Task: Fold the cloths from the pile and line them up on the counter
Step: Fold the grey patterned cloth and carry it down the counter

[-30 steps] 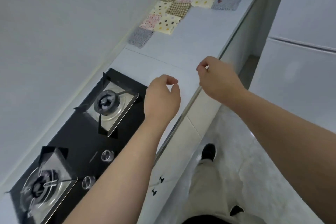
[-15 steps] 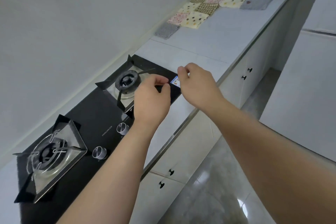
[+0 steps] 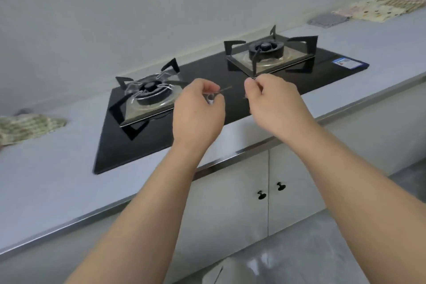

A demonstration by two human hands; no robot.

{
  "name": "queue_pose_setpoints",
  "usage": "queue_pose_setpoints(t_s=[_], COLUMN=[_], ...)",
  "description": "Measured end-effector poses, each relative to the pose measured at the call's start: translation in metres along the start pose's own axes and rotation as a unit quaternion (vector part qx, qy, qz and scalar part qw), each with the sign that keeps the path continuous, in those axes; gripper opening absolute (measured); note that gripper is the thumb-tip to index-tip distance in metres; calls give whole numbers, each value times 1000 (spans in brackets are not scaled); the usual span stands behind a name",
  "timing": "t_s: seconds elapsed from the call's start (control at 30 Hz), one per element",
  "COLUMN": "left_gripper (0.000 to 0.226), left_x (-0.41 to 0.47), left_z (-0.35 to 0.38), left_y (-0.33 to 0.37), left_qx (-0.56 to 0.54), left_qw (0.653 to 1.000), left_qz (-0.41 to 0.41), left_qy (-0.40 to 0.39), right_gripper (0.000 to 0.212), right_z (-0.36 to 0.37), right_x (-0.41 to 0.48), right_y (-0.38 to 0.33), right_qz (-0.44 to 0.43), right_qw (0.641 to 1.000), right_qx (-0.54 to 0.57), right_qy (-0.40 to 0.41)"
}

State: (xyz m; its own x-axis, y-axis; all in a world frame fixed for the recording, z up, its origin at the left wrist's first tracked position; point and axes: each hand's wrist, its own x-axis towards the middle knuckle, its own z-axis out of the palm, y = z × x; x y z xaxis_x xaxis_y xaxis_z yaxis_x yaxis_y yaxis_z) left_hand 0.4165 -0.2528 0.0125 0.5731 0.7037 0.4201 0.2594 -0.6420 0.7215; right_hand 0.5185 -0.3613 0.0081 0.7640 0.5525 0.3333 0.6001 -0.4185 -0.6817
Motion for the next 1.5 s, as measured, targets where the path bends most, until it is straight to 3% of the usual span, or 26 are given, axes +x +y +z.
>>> queue_pose_setpoints(t_s=[0.4, 0.77, 0.93, 1.07, 1.2, 1.5], left_gripper=[18, 33, 41, 49, 55, 59], left_x=[-54, -39, -12, 25, 60, 74], left_z=[-233, -379, -406, -421, -433, -442], left_y=[-154, -307, -362, -399, -428, -452], left_qx=[101, 218, 277, 334, 327, 299], left_qw=[983, 926, 898, 890, 898, 892], left_qz=[-117, -264, -284, -260, -253, -267], left_qy=[96, 161, 191, 166, 151, 210], right_gripper=[42, 33, 26, 24, 22, 13], right_z=[153, 293, 358, 400, 426, 445], right_x=[-81, -105, -96, -80, -65, -56], right_y=[-207, -304, -344, -366, -376, -370], right_qz=[-143, -189, -180, -177, -169, -173], right_qw=[977, 955, 955, 961, 966, 966], right_qx=[6, 37, 82, 96, 115, 164], right_qy=[-155, -227, -220, -191, -156, -103])
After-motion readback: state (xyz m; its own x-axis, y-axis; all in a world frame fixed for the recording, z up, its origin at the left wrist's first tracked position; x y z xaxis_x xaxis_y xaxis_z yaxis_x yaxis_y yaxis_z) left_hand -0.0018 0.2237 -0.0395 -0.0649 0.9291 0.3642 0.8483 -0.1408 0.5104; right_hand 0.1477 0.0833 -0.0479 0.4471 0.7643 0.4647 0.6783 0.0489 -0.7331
